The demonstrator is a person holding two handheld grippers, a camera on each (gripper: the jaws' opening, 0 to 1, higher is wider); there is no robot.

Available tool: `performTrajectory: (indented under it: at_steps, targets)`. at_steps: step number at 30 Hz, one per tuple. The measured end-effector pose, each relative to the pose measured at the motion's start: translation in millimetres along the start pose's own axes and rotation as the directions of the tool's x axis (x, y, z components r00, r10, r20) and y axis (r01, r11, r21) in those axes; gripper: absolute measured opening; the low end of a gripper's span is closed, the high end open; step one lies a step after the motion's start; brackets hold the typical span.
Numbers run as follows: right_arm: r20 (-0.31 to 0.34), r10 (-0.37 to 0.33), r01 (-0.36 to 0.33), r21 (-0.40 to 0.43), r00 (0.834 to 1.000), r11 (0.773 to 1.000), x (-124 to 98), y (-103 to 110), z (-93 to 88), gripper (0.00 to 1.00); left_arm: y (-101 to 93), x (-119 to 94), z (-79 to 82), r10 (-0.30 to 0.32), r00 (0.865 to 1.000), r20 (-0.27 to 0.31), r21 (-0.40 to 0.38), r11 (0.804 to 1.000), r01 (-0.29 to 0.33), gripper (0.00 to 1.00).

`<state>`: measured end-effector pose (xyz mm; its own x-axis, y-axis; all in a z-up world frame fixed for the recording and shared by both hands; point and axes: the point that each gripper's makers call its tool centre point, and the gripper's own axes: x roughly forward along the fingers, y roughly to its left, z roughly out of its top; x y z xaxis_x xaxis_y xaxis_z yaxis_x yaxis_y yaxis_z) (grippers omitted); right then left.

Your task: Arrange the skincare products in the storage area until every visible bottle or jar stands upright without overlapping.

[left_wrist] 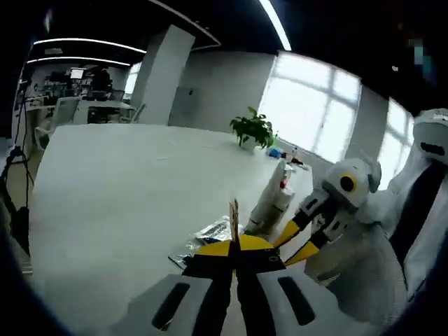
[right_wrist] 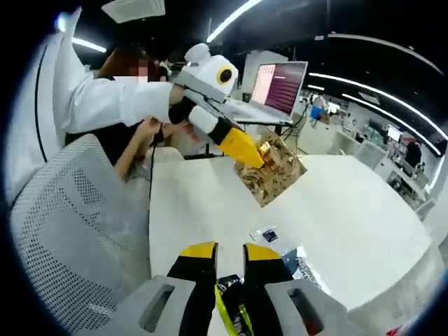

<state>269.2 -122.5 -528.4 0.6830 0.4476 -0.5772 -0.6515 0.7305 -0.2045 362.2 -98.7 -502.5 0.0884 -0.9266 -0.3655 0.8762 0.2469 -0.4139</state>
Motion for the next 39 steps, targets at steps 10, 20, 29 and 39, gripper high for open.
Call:
performTrajectory:
  at_steps: [10, 20, 29, 39]
  targets:
    - [-0.147, -0.064, 0.071, 0.044, 0.987, 0.997, 57.2, -33.8, -16.9, 0.08, 50.6, 40.1, -12.0, 0.062, 0.994, -0.085, -0.206, 0.975, -0.079, 0.01]
    - [-0.249, -0.107, 0.150, 0.163, 0.963, 0.975, 97.8, -65.2, -43.2, 0.06, 88.3, 74.8, -18.2, 0.091, 0.988, -0.123, -0.248, 0.961, -0.120, 0.01]
    - [-0.274, -0.077, 0.138, 0.211, 0.959, 0.968, 98.1, -57.2, -57.6, 0.08, 73.2, 91.5, -30.4, 0.061, 0.985, -0.163, -0.171, 0.981, -0.089, 0.01]
    - [-0.261, -0.066, 0.128, 0.229, 0.963, 0.965, 98.3, -53.4, -57.1, 0.09, 89.0, 96.9, -40.9, 0.075, 0.971, -0.228, -0.049, 0.995, -0.088, 0.01]
